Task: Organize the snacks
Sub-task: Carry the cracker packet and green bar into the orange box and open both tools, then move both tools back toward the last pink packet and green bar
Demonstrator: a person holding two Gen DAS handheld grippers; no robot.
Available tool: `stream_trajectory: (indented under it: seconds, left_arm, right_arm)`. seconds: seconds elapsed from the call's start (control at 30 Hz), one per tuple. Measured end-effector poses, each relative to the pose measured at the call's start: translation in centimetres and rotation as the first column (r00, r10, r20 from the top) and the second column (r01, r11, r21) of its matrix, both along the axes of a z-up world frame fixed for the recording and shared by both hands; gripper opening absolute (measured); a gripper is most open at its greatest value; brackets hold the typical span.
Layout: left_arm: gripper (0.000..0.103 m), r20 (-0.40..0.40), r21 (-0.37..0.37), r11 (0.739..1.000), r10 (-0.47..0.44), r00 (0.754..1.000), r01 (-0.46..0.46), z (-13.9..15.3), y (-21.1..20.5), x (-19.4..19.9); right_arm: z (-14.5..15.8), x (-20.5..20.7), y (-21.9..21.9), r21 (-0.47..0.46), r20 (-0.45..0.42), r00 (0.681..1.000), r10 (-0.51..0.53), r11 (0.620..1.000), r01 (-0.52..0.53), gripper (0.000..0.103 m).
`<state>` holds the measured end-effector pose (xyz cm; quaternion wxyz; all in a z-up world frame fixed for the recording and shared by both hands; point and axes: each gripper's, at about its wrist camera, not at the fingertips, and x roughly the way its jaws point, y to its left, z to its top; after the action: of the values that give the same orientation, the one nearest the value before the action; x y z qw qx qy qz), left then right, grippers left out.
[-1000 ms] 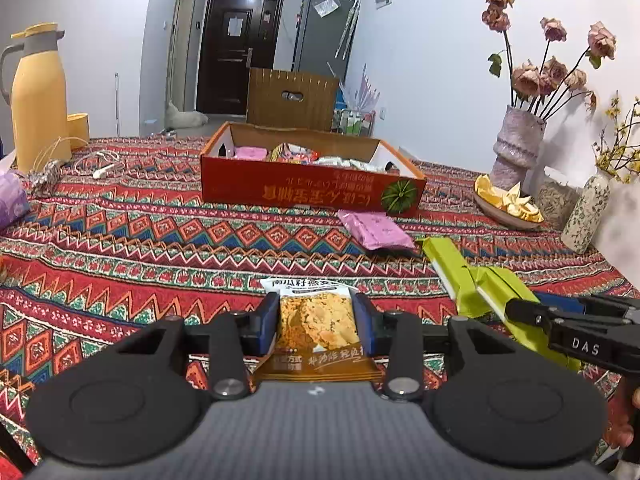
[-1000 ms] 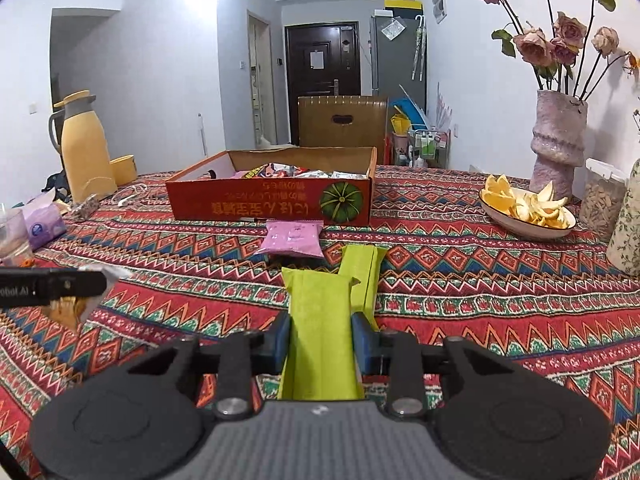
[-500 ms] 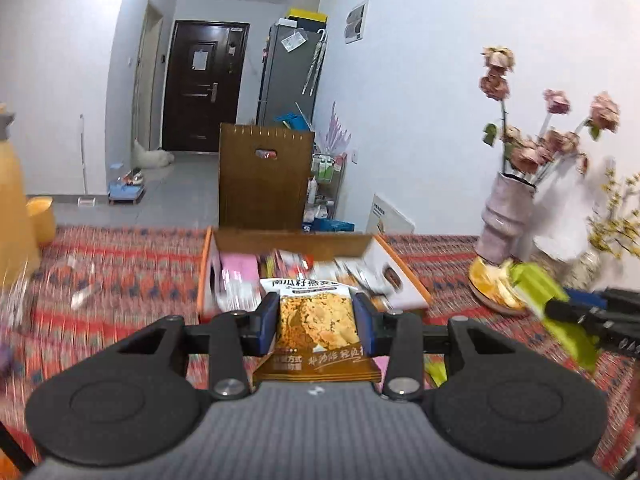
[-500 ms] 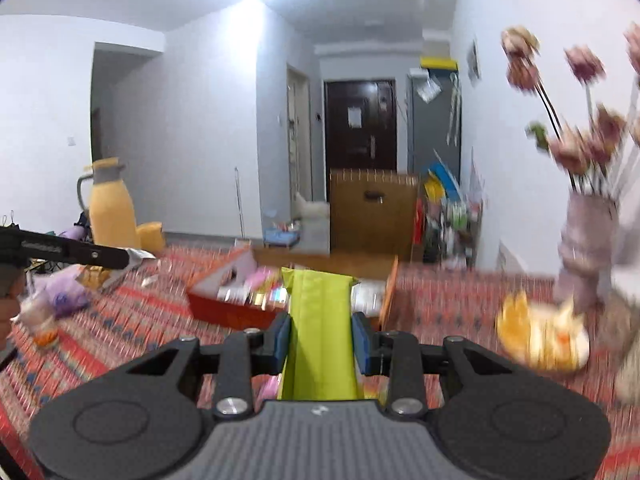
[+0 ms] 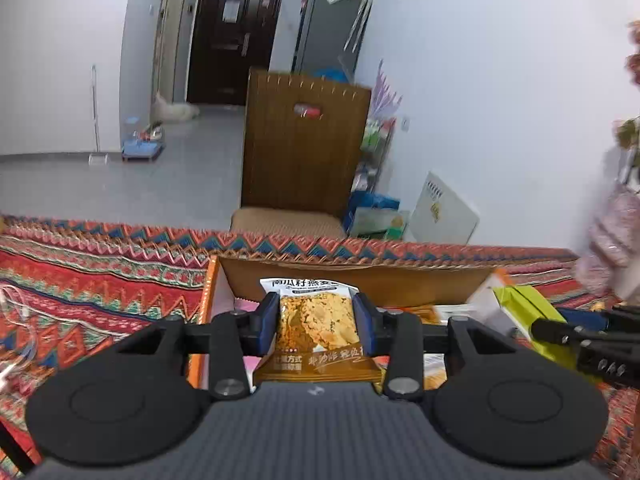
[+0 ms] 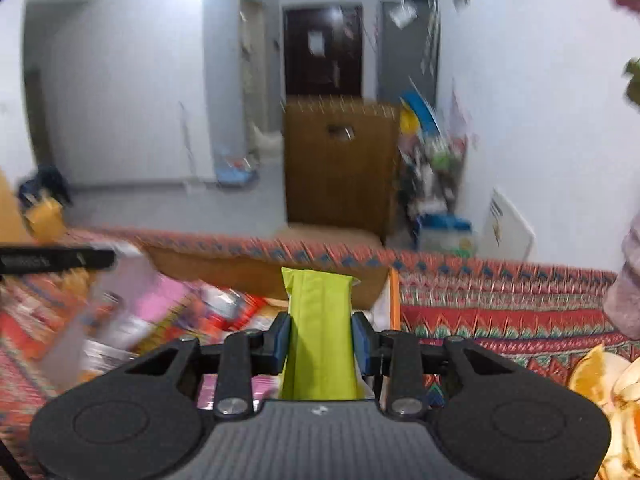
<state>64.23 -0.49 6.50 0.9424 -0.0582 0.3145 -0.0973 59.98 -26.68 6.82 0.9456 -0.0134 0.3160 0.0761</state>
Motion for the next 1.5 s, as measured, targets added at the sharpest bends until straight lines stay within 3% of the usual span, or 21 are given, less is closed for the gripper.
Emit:
stream_trajectory:
  seconds: [0.13, 0.2, 0.23, 0.27, 0.3, 0.33, 0.37, 0.57, 0.7, 0.77, 0.97, 1.1, 1.27, 1.4, 1.5]
  left_arm:
    - [0.043, -0.068, 0.024, 1.0, 0.018, 0.998, -0.016, -3.1, -0.1, 4.0]
    - [0.06, -0.09, 0.022, 0.999, 0.032, 0.995, -0.03, -3.8, 0.0, 5.0]
    - [0.075, -0.098, 0.015, 1.0, 0.027, 0.995, -0.026, -3.7, 0.1, 5.1]
    - [0.079, -0.082, 0.007, 1.0, 0.024, 0.996, -0.024, -3.5, 0.2, 4.6]
    - [0.08, -0.049, 0.002, 1.0, 0.021, 0.999, -0.021, -3.1, 0.4, 4.1]
    - [0.081, -0.024, 0.015, 1.0, 0.015, 1.0, -0.015, -2.8, 0.4, 3.7]
    - [0.081, -0.014, 0.033, 0.999, 0.004, 1.0, -0.004, -2.4, 0.4, 3.4]
    - [0.081, 0.005, 0.058, 0.998, 0.02, 1.0, -0.021, 0.2, 1.1, 1.0]
    - [0.083, 0.013, 0.077, 0.997, 0.02, 1.0, -0.021, 3.2, 1.2, -1.9]
    - [0.092, 0.042, 0.085, 0.996, 0.008, 0.999, -0.012, 5.1, 1.4, -4.1]
    - [0.103, 0.178, 0.113, 0.994, -0.02, 0.984, 0.0, 10.5, 1.7, -14.8]
    - [0.103, 0.268, 0.116, 0.992, 0.01, 0.963, -0.043, 12.1, 2.3, -23.1]
    - [0.103, 0.305, 0.098, 0.99, 0.068, 0.95, -0.103, 10.3, 2.9, -33.2]
    - [0.103, 0.331, 0.129, 0.987, 0.051, 0.942, -0.099, 7.3, 2.6, -40.7]
    - [0.103, 0.345, 0.144, 0.978, 0.091, 0.934, -0.148, 5.2, 2.0, -45.3]
  right_arm:
    - [-3.5, 3.8, 2.4, -0.134, -0.042, 0.998, -0.047, 0.99, 0.041, 0.033]
    - [-5.1, 5.0, 3.5, -0.215, -0.058, 0.996, -0.061, 0.975, 0.047, 0.035]
    - [-5.9, 5.6, 4.0, -0.256, -0.074, 0.995, -0.064, 0.966, 0.043, 0.038]
    - [-6.1, 5.9, 4.2, -0.272, -0.084, 0.994, -0.068, 0.961, 0.043, 0.044]
    - [-5.7, 5.9, 4.3, -0.262, -0.075, 0.995, -0.072, 0.964, 0.05, 0.05]
    - [-5.4, 5.7, 4.3, -0.245, -0.057, 0.996, -0.07, 0.968, 0.054, 0.067]
    - [-5.1, 5.6, 4.1, -0.229, -0.045, 0.997, -0.058, 0.972, 0.046, 0.073]
    - [-3.0, 4.5, 2.9, -0.15, -0.014, 0.999, -0.051, 0.988, 0.048, 0.074]
    - [-0.1, 1.7, 1.6, -0.109, 0.022, 0.999, -0.038, 0.993, 0.04, 0.077]
    - [2.0, -0.5, 1.0, -0.096, 0.046, 0.999, -0.015, 0.995, 0.019, 0.082]
    - [7.8, -9.3, -0.7, -0.109, 0.168, 0.984, 0.054, 0.993, -0.036, 0.095]
    - [10.4, -16.2, -2.2, -0.087, 0.231, 0.968, 0.096, 0.993, -0.077, 0.098]
    - [10.6, -25.5, -4.0, -0.068, 0.309, 0.943, 0.122, 0.992, -0.106, 0.103]
    - [8.3, -32.9, -5.1, -0.061, 0.35, 0.927, 0.138, 0.99, -0.125, 0.103]
    - [5.8, -37.3, -5.5, -0.022, 0.34, 0.933, 0.116, 0.993, -0.116, 0.103]
